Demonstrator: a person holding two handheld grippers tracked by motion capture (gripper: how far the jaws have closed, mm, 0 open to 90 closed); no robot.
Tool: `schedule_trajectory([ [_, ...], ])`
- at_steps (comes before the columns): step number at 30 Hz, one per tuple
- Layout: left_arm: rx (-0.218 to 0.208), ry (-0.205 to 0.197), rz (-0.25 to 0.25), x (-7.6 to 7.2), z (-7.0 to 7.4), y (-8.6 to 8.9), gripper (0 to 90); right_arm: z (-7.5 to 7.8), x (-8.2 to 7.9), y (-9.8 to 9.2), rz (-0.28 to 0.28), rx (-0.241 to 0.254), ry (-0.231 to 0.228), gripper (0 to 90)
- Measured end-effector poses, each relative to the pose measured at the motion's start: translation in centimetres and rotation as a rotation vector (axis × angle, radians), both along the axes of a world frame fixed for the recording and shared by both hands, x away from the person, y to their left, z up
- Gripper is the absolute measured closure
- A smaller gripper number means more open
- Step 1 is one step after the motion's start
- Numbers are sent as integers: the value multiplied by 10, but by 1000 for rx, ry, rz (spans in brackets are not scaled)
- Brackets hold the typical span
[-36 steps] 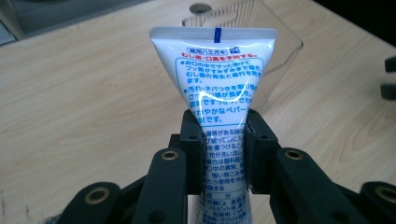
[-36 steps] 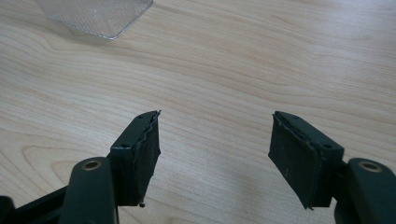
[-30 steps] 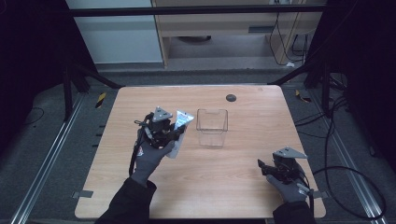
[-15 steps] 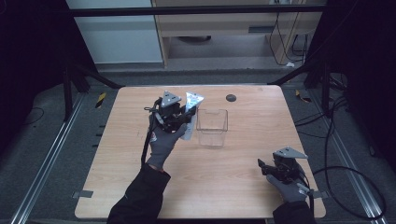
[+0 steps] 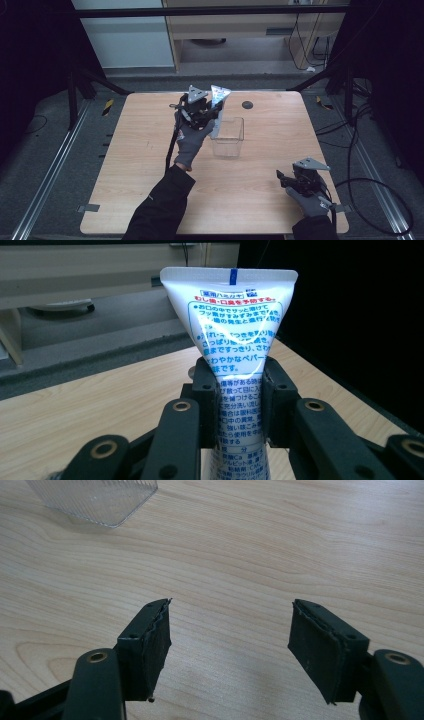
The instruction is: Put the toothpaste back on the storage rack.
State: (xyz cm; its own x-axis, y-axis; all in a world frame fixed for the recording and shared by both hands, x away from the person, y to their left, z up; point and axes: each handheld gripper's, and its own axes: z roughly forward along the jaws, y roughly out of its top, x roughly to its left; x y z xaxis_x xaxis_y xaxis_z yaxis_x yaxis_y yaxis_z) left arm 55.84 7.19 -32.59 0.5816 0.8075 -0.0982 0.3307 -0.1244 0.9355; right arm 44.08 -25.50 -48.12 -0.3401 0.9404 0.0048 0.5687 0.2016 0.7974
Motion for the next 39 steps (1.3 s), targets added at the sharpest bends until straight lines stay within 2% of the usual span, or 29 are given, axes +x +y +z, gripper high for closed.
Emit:
schedule_trajectory([
  [6,-4,5,-7,12,-7,-12,722,-1,0,1,2,4,1,328],
  [15,-8,-12,13,23,-20,-22,722,-2,0,1,3,-1,-2,328],
  [30,21,-17,46,28,-48,-35,721,-3,0,2,3,-4,-2,328],
  [39,17,18,46,31,-66,-33,720,-3,0,2,5,-10,-1,328],
])
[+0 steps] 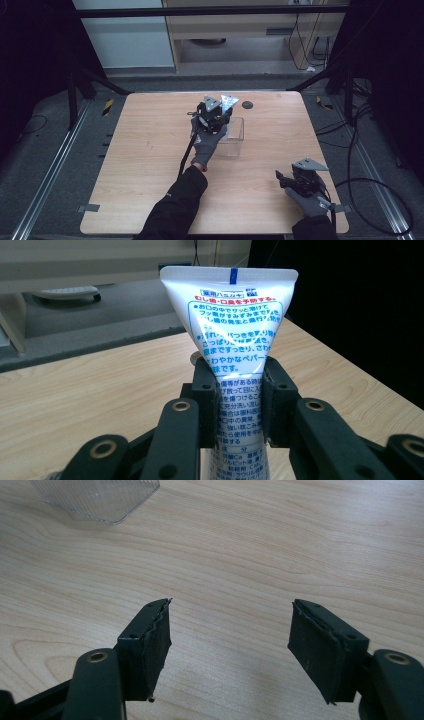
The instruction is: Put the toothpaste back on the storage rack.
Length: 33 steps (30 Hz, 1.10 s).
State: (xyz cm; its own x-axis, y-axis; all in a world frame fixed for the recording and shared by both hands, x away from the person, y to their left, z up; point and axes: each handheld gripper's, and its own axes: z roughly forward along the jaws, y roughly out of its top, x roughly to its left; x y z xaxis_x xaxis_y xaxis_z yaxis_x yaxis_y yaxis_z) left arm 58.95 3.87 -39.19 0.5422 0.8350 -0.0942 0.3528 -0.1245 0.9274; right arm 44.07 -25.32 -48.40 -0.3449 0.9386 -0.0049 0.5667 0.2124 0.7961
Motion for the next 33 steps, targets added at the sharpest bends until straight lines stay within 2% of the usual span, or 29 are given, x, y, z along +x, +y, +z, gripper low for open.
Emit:
schedule_trajectory([
  [14,23,36,-22,-4,-22,1,715,0,0,0,4,1,0,328],
  [21,57,20,-19,-7,-26,0,711,0,0,1,4,0,-1,326],
  [23,49,24,-22,-8,-27,0,711,0,0,1,3,-1,0,326],
  [33,62,33,-23,-12,-35,5,703,-1,0,1,4,-1,3,324],
])
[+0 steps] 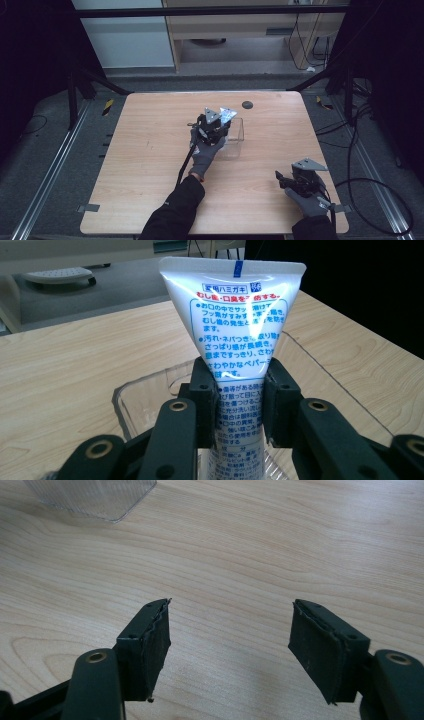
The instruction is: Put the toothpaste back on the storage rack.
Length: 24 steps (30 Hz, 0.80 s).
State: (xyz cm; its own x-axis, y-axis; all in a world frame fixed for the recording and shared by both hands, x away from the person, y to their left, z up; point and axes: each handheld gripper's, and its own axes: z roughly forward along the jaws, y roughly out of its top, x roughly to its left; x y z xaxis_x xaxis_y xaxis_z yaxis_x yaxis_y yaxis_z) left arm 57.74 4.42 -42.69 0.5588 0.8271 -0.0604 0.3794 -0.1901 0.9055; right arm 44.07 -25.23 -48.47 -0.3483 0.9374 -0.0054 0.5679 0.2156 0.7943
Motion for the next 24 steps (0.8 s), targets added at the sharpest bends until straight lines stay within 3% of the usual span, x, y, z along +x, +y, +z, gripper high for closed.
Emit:
schedule_trajectory([
  [3,-7,11,5,-1,-3,1,698,0,-1,1,-2,5,3,321],
  [10,29,32,11,-4,-13,4,674,0,0,1,-3,-1,0,320],
  [17,30,23,2,-7,-15,5,657,0,0,1,-2,-1,0,319],
  [24,18,17,-18,-14,-8,13,495,0,-1,2,-8,5,-2,311],
])
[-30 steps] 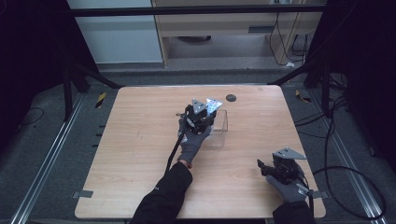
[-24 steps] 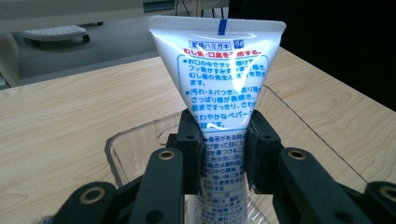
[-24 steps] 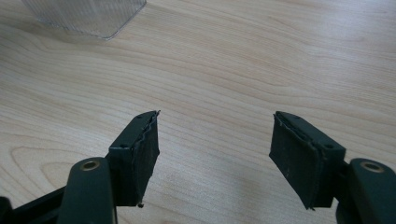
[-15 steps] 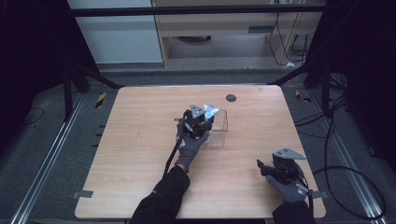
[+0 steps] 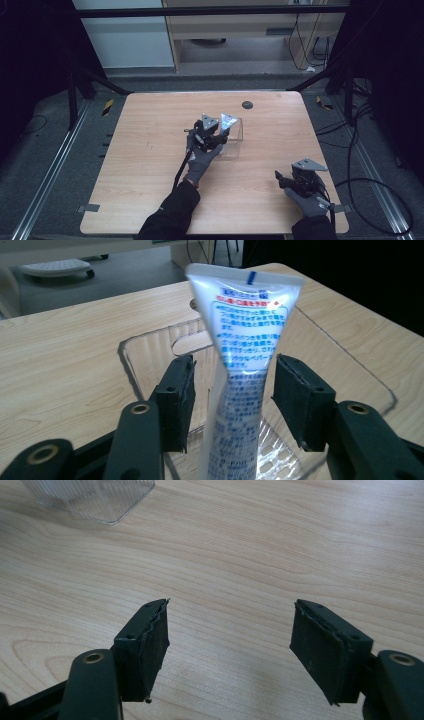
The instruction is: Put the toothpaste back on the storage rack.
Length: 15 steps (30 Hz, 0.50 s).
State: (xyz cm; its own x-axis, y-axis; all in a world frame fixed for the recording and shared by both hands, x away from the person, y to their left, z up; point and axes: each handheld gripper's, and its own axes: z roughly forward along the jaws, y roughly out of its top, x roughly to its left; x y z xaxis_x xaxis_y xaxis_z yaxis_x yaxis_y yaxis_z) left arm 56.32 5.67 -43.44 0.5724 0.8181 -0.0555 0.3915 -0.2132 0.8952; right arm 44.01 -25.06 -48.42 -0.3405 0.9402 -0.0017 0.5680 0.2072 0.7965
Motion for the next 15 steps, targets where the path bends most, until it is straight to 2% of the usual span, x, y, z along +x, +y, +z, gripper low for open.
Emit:
schedule_trajectory([
  [3,-14,-4,-9,-5,6,6,454,0,0,0,0,-1,-2,309],
  [7,-22,-6,-52,-14,14,14,418,0,0,1,-4,-2,-3,304],
  [10,-27,15,-93,-20,21,23,400,0,0,1,-6,-2,-4,303],
  [13,-52,38,-118,-24,27,34,394,0,0,0,-9,-4,-9,302],
  [15,-59,38,-123,-30,32,43,396,0,-1,0,-10,-3,-10,300],
])
